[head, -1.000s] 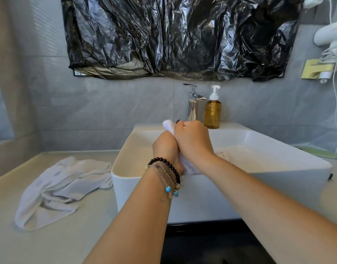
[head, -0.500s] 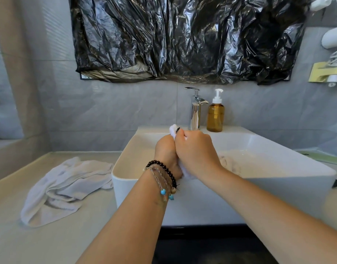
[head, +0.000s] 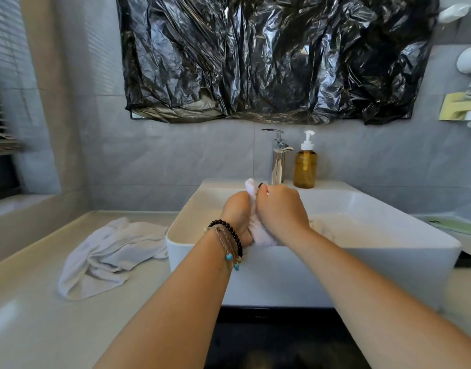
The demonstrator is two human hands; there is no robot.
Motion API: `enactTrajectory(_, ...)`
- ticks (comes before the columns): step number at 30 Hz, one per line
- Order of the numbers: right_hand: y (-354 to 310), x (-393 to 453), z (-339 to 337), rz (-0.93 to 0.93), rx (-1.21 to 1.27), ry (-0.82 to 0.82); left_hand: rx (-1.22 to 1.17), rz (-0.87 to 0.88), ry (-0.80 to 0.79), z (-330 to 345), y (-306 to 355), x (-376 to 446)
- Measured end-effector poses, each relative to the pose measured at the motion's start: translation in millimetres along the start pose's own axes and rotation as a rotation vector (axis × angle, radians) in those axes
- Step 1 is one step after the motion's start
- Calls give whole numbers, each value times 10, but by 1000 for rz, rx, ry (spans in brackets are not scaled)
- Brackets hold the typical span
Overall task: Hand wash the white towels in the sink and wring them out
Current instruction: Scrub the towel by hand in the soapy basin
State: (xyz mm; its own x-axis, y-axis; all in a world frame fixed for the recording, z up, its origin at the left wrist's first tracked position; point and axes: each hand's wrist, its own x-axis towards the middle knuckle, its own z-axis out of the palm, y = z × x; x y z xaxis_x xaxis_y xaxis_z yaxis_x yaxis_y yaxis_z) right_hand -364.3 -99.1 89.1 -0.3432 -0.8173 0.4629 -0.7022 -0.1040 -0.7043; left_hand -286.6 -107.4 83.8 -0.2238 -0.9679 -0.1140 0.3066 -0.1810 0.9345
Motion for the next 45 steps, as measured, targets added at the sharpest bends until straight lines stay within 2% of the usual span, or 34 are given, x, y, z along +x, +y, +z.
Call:
enactTrajectory(2, -3, 104, 41, 112, 81, -4, -9, 7, -6, 11, -7, 2)
enactTrajectory(4, -34, 113, 129, 116, 89, 20, -5, 27, 76, -22, -16, 33)
enactTrajectory(7, -104, -116, 133, -43, 78, 23, -19, 43, 155, -124, -21, 91)
enactTrajectory(9, -85, -294, 98, -190, 54, 20, 42, 36, 155, -164, -14, 104)
enactTrajectory(11, -17, -265, 42, -232, 62, 11, 88, 34, 120, -133, -44, 139)
enactTrajectory(13, 86, -14, 31, -122, 69, -58, 85, 43, 41, -94, -45, 151)
enactTrajectory(16, 152, 323, 49, 154, 112, -168, 24, 96, -29, -73, -116, 248)
enactTrajectory(18, 81, 294, 75, 201, 134, -212, -24, 83, -36, -134, -182, 367)
enactTrajectory(21, -52, -78, 30, 45, 192, -139, -15, 149, 9, -147, -107, 211)
enactTrajectory(24, -82, -315, -6, -132, 134, -47, -19, 184, 15, -191, -141, 273)
enactTrajectory(28, 8, 168, 8, 46, 91, -113, -160, 96, -94, -61, -154, 232)
enactTrajectory(30, 7, 236, 50, 79, 71, -98, -99, 117, -26, -61, -142, 220)
enactTrajectory(32, -29, 60, 71, -7, 12, -79, -140, 72, -8, -91, -135, 198)
enactTrajectory(35, -61, -210, 6, -174, -41, -56, -83, 136, 81, -79, -104, 132)
enactTrajectory(38, 71, 80, -146, -127, -143, -105, -70, 87, 21, 65, -48, 11)
enactTrajectory(40, 151, 310, -283, -56, -34, -111, -14, 110, 50, 88, -39, -4)
enactTrajectory(42, 196, 423, -416, -11, 149, -131, -55, 120, 52, 25, 26, 65)
enactTrajectory(45, 210, 278, -552, -7, 197, -390, -99, 228, 154, -107, 291, 163)
